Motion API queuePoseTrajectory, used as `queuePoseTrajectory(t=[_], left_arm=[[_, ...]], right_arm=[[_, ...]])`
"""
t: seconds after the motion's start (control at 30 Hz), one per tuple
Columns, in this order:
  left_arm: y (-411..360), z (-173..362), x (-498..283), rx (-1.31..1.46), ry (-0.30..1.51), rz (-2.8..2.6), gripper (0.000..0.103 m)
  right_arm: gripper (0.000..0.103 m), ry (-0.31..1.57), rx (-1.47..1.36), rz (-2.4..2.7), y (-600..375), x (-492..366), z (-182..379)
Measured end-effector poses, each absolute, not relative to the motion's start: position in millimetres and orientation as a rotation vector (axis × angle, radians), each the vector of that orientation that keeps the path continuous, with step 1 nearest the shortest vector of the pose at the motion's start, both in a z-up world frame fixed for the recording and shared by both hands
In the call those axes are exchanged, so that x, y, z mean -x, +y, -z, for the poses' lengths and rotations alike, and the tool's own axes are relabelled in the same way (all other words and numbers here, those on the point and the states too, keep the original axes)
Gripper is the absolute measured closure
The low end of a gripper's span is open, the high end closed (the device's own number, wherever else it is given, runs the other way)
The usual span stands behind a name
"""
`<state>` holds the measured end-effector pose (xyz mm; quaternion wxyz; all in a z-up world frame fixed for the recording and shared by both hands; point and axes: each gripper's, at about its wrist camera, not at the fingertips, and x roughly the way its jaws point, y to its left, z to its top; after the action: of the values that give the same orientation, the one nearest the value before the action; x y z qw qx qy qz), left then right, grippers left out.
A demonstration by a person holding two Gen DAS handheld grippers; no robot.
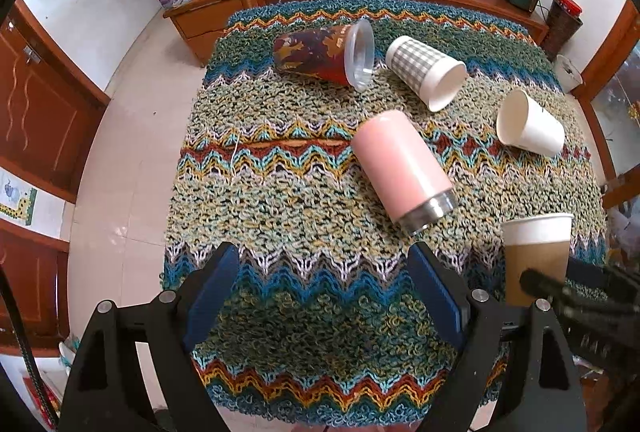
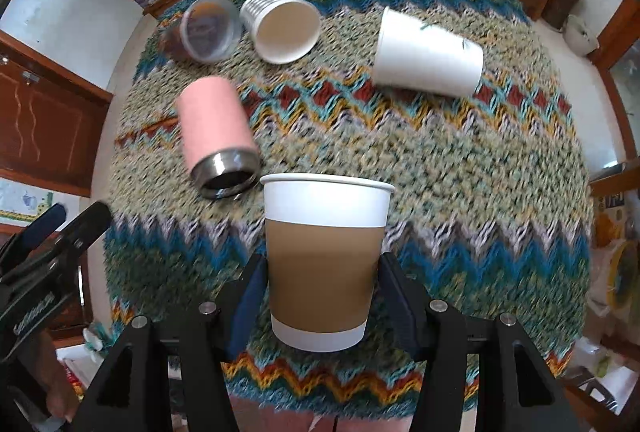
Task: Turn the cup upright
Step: 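Lift the cup with the right gripper and carry it toward the left gripper, then grasp the cup with the left gripper while the right gripper releases it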
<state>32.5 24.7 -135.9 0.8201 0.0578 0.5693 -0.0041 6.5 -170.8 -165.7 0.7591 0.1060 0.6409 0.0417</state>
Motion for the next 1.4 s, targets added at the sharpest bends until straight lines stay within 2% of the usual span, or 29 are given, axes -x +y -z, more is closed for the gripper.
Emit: queuePoseTrajectory(t=[0.37,0.83,1.17,1.4], left_arm=[[27.6,149.9,2.1,-0.082,1.247,-0.096,0.015],[25.4,168.2,28.2,-0.055,1.286,-0.143,0.015],[30.6,167.5,31.1,-0.039,1.285,-0.153,0.015],[26.7,160.6,29.0,-0.03,1.273,-0.12,0.015]], right_arm=[[0.045,1.369,-0.228,-0.165,-161.2,26.6,170.2],[0.045,1.377,-0.244,-0.176,-145.1,31.8,209.3],[0.038,1.378,-0.192,-0.207,-135.1,33.0,213.3],[0.037,1.372,-0.228,-0.244,-138.1,45.0,202.7]])
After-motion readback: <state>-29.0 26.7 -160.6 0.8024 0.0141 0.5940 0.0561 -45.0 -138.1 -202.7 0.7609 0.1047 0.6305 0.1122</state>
